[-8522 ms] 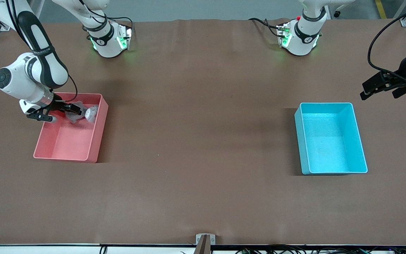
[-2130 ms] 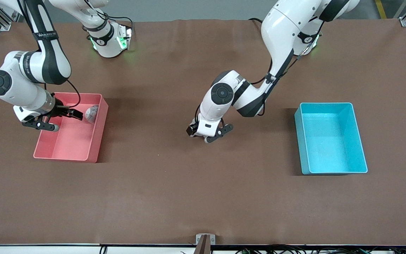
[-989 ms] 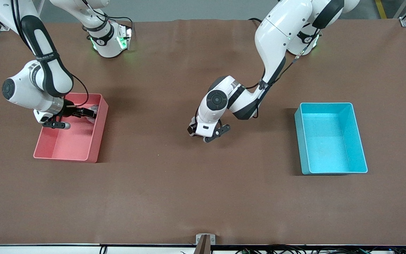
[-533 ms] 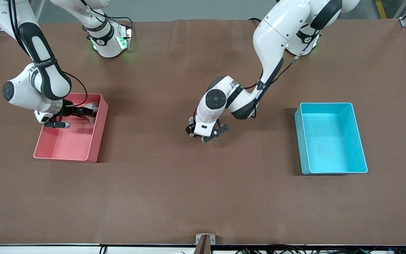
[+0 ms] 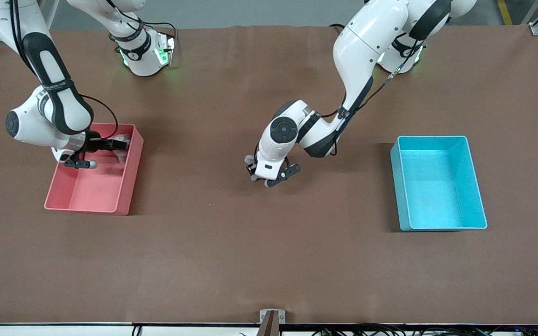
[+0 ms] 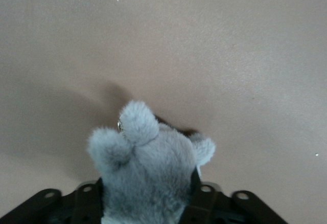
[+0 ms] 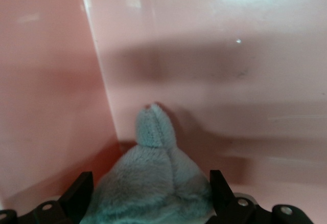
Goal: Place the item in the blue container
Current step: 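Grasp the white-faced plush with the right gripper while the left gripper holds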
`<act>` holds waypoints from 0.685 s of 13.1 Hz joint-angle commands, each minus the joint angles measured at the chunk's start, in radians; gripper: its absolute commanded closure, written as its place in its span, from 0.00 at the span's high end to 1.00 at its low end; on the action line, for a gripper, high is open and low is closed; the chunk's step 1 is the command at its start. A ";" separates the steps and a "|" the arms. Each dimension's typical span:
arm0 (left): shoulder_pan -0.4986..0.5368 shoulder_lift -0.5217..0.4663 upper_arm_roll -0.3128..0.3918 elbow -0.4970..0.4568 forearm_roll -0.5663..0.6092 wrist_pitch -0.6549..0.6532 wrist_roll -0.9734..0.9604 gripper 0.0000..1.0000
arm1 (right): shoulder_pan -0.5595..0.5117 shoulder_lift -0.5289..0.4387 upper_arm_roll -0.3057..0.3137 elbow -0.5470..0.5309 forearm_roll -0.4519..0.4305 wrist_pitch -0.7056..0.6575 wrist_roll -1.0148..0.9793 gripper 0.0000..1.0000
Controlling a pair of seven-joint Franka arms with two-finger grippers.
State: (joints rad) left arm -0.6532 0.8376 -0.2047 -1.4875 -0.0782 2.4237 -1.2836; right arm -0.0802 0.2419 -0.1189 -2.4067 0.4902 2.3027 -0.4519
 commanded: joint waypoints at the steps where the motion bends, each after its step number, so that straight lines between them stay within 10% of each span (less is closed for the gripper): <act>1: -0.003 -0.008 0.007 0.004 -0.008 0.008 -0.016 0.19 | -0.018 -0.018 0.013 0.026 0.027 -0.054 -0.019 1.00; 9: 0.121 -0.263 0.008 -0.052 0.003 -0.298 0.009 0.12 | -0.020 0.010 0.012 0.015 0.025 -0.055 -0.028 1.00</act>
State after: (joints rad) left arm -0.5757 0.6956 -0.1978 -1.4636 -0.0782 2.2282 -1.2836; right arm -0.0812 0.2446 -0.1189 -2.3801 0.4912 2.2502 -0.4520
